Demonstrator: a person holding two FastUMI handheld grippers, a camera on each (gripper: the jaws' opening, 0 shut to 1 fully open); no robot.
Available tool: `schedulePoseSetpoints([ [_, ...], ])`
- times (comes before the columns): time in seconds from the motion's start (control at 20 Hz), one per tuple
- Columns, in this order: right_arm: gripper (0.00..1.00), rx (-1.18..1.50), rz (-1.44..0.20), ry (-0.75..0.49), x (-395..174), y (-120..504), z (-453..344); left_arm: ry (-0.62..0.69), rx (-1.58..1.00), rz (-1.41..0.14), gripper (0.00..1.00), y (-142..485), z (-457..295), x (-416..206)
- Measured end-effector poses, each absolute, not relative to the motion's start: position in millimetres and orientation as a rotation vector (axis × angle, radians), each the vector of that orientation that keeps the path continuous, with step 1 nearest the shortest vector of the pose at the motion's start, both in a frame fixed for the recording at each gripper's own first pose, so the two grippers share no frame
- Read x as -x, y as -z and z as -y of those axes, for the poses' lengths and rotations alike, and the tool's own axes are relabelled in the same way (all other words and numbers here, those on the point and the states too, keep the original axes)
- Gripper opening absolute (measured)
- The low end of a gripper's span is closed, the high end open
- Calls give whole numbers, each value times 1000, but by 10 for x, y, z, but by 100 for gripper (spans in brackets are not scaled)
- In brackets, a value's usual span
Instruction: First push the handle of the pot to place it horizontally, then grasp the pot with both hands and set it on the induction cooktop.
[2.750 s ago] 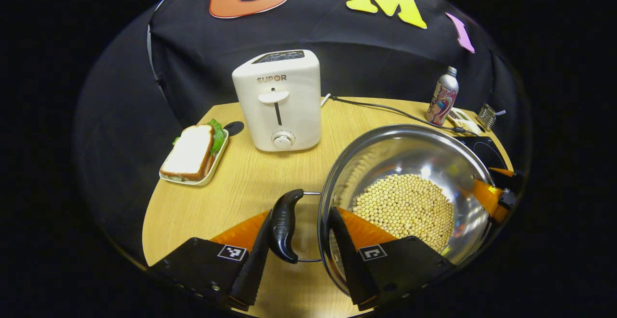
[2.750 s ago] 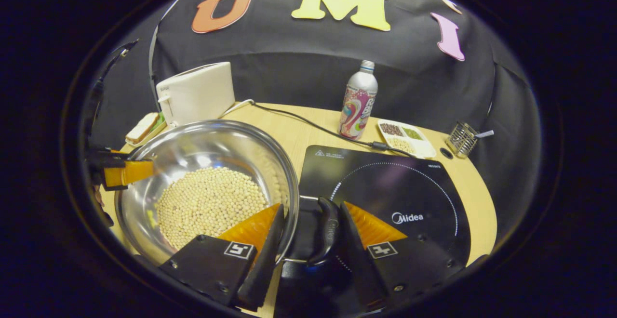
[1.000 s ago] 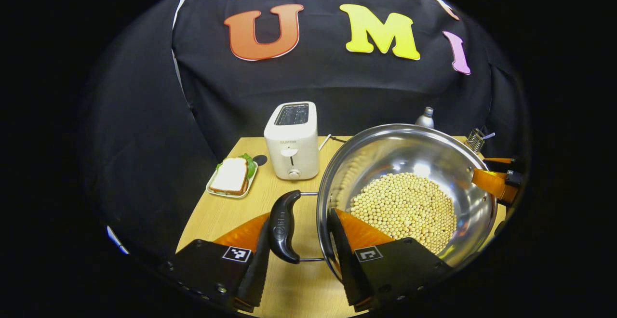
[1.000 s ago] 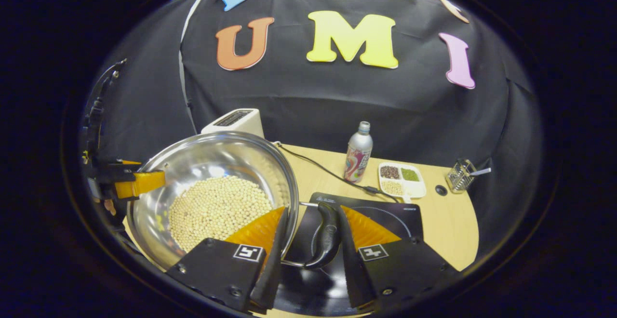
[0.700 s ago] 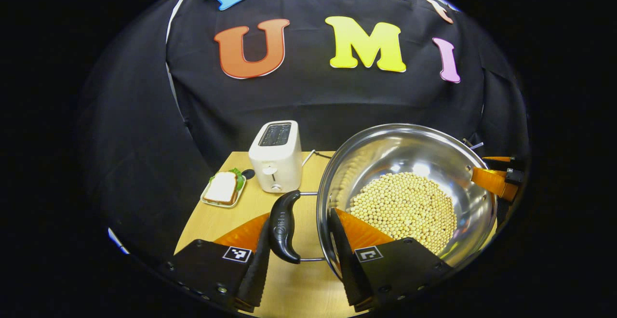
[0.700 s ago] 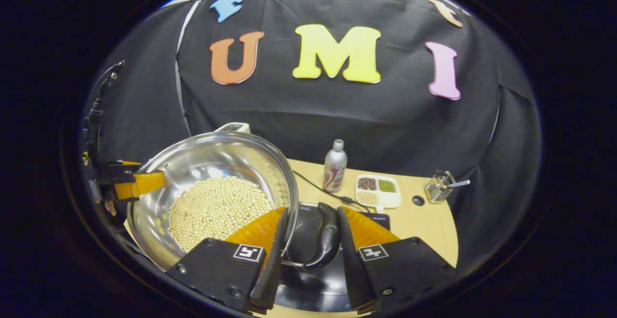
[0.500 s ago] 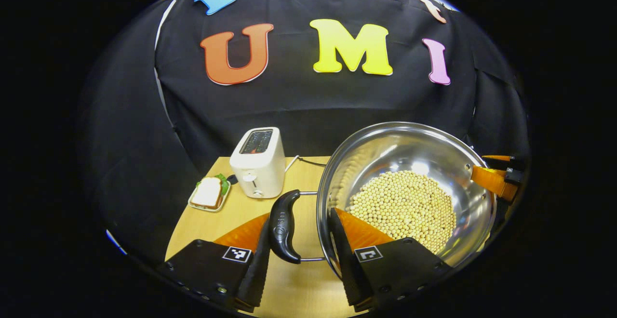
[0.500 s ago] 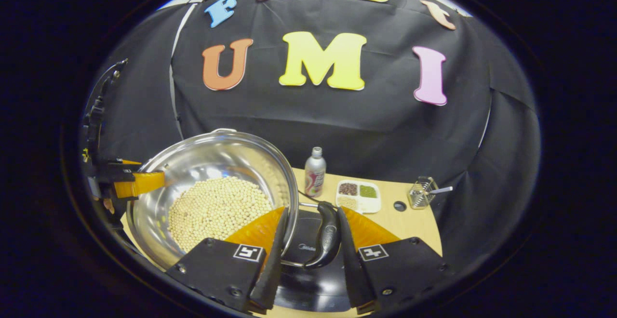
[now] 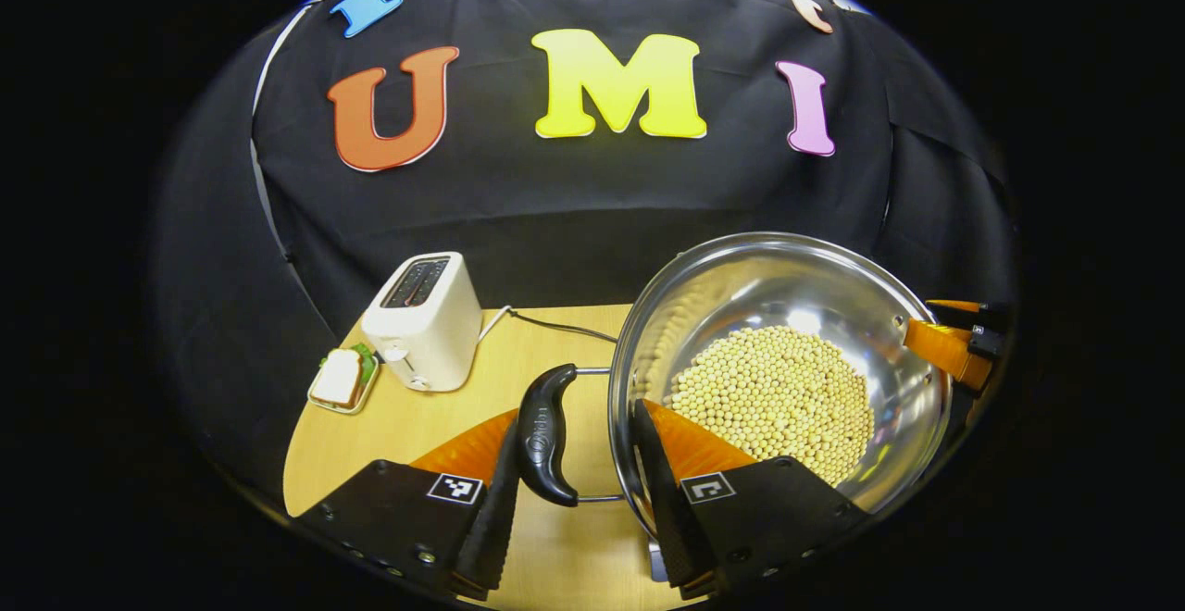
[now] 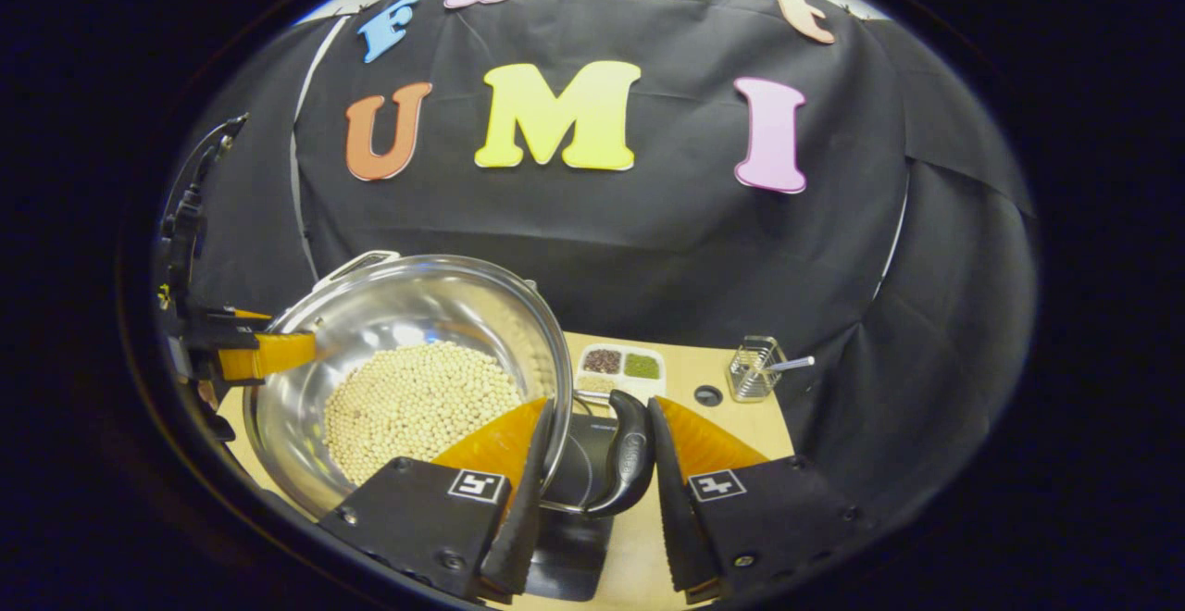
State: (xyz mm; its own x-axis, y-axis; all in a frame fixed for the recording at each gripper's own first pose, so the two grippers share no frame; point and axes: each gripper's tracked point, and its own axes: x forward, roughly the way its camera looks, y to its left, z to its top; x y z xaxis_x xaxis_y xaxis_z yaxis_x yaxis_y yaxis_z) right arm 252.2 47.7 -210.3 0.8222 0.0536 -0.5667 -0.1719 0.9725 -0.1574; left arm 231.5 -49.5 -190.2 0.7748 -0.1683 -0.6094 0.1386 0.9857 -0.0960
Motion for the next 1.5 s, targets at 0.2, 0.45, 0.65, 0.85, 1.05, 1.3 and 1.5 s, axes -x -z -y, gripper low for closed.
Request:
schedulePoseSetpoints([
  [0.2, 55, 185, -625, -103, -2580, 2334, -241, 187, 45, -686, 63, 2082, 718, -2419],
  [0.45, 58, 178, -657, -91, -2670, 2665, -92, 191, 59, -737, 63, 2400, 902, -2452],
  [0.65, 58, 200, -677, -94, -2747, 2970, -28, 184, 76, -772, 63, 2697, 974, -2492],
  [0.85, 58, 185, -723, -93, -2786, 3270, 23, 180, 93, -812, 63, 2995, 1037, -2532],
  [1.05, 55, 178, -756, -83, -2818, 3487, 72, 185, 118, -848, 63, 3226, 1083, -2527],
  [1.3, 64, 170, -743, -74, -2848, 3558, 125, 154, 69, -754, 67, 3022, 1039, -2593],
  [1.5, 70, 185, -638, -39, -2798, 3230, 140, 138, 60, -708, 82, 2846, 1013, -2518],
])
